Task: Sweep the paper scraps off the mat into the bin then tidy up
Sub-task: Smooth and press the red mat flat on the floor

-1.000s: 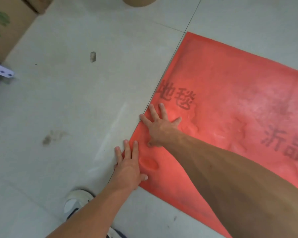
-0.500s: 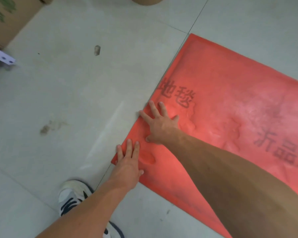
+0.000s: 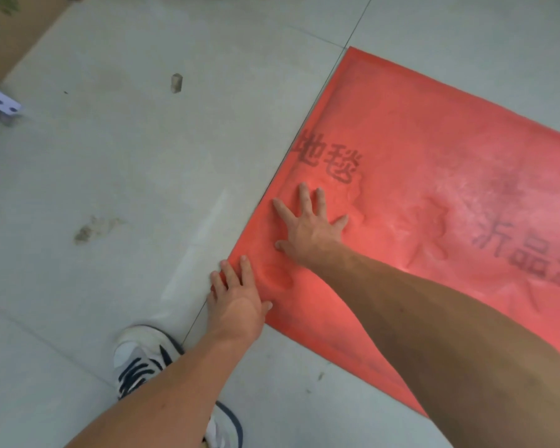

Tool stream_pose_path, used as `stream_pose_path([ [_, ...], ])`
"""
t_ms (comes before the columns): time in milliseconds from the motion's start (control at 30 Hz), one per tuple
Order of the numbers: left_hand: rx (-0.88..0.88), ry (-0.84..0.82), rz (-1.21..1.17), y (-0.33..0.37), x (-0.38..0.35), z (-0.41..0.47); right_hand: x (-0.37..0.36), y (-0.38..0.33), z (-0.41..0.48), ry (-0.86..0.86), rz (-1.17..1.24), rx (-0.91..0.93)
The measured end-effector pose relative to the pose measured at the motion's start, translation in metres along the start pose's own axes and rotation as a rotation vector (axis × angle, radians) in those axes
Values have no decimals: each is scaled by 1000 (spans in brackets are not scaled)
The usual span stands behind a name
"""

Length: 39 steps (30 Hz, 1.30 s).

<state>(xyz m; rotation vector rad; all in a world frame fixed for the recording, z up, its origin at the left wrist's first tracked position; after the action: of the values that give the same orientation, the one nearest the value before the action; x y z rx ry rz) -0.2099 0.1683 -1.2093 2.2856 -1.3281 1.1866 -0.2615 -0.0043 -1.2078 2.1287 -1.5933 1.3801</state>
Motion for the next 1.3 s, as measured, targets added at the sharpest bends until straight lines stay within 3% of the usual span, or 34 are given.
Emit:
stream_pose_path([
  [300,-1,-171,45,2,5,1,9,23,-28,72,147,55],
  [500,180,-250,258,13,51,-6,6,103,-96,119,218,-117],
  [633,-162,-105,483,103,74,-6,8,159,-145,203,366,-270],
  [767,-478,32,527,202,67,-37,6,239,-220,395,549,-542],
  [1000,-976,14,543,341,5,-145,-50,376,-388,613,758,-1127],
  [1100,-1050,-43,604,372,-23,-177,-75,408,-431,679,846,-1234],
  [1300,-1069,-15,731,386,-45,-186,-125,429,-443,550,1009,-1366],
])
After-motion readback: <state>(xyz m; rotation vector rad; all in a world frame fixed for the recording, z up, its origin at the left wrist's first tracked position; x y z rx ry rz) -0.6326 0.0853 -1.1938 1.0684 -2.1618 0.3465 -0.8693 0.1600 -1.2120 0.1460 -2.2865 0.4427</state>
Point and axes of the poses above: each hand's wrist, its own z-axis towards the middle knuckle, its own x-axis out of the back of the hand, y = z × x, the point moved 8 cm from there along z, towards the middle knuckle, and after that the axes turned 13 degrees about z, right-handed, at the moved point
